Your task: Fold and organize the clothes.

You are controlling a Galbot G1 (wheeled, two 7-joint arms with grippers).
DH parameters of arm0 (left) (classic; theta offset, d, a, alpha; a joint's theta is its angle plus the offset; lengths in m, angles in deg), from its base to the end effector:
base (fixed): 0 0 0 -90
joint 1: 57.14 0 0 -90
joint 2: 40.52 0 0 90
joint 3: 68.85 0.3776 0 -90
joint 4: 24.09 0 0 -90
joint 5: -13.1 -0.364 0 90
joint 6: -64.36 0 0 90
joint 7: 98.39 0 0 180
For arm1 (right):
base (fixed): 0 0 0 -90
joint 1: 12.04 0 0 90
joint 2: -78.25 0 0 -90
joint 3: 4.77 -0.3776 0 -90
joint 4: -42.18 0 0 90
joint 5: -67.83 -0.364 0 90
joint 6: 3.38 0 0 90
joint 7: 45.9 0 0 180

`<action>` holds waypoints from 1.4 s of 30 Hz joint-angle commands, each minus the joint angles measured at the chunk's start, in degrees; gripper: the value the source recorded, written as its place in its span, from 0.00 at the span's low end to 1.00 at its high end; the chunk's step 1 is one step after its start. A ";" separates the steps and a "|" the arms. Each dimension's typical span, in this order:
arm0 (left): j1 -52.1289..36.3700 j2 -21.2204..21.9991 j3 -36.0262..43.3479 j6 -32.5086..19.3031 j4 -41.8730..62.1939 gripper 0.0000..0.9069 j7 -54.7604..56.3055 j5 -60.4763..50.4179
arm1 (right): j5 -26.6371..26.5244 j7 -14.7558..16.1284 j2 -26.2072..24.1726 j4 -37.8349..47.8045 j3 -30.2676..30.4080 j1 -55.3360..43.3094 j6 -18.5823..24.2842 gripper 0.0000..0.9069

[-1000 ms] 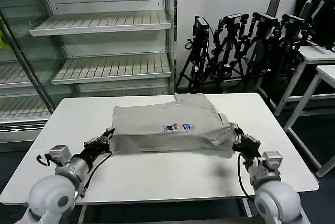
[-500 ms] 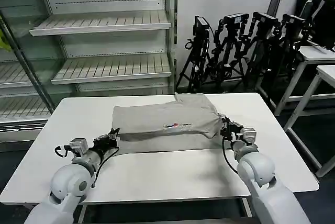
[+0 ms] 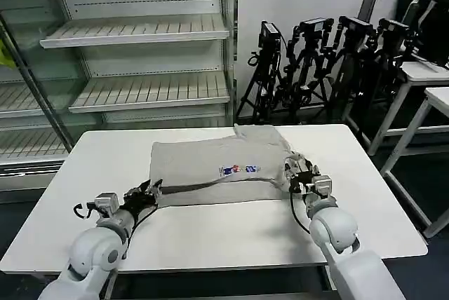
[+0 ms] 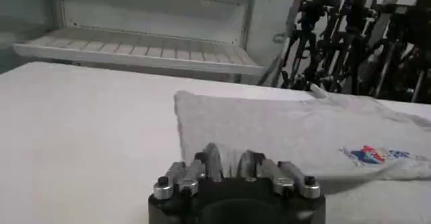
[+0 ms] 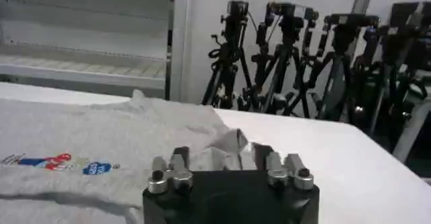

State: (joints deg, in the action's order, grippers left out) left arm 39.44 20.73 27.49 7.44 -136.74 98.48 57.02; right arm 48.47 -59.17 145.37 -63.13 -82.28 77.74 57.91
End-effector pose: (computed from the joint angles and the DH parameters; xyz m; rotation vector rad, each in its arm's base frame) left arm 0.3058 0.0817 -0.2628 -0.1262 -2.6830 0.1870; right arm 0.3439 -0.0395 -0.2875 0.0745 -2.8257 0.2022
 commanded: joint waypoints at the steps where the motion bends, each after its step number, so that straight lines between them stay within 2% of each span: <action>1: 6.47 1.36 -1.09 0.00 -1.71 1.00 0.11 -0.55 | 1.94 -0.02 0.45 -2.91 -1.92 7.42 0.07 1.00; 7: 4.81 1.78 -0.28 -0.01 0.94 1.00 0.21 -0.82 | -0.94 -0.86 1.51 0.89 -1.23 5.72 -2.84 1.00; 8: 4.55 1.73 -0.23 0.02 1.22 1.00 0.26 -0.80 | -1.57 -0.94 1.73 1.44 -1.15 5.19 -3.08 0.78; 9: 4.34 1.68 -0.11 0.02 1.58 0.67 0.47 -0.81 | -2.35 -0.84 1.85 2.38 -0.80 4.49 -3.23 0.59; 10: 4.22 1.64 -0.08 0.01 1.70 0.09 0.56 -0.79 | -2.82 -0.82 1.91 2.70 -0.66 4.18 -3.33 0.16; 11: 4.08 1.62 -0.06 0.02 1.83 0.02 0.64 -0.80 | -4.02 -0.85 2.00 2.95 -0.51 3.72 -3.56 0.00; 14: 3.75 1.66 0.00 -0.02 1.96 0.02 0.77 -0.75 | -7.02 -0.87 2.11 3.34 -0.14 2.67 -4.26 0.00; 23: 3.34 1.68 0.18 0.01 1.76 0.02 0.34 0.68 | -8.26 -0.55 1.54 3.32 0.16 2.66 -4.04 0.00; 29: 4.05 1.24 -0.87 0.08 0.71 0.02 0.13 6.46 | -8.19 -0.59 0.89 1.07 -0.28 4.48 -3.85 0.00; 34: 6.80 0.68 -1.96 0.11 -3.08 0.02 0.47 7.68 | -7.86 -0.93 -0.58 -4.70 -1.16 8.43 -3.85 0.00; 42: 17.21 0.42 -4.51 0.09 -12.29 0.02 1.01 7.59 | -7.14 -1.32 -2.29 -15.58 -4.14 18.04 -4.10 0.00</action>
State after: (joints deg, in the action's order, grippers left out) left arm 47.36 21.18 24.85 7.63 -140.09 99.47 62.75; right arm 41.59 -60.59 143.74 -70.91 -85.08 89.37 53.67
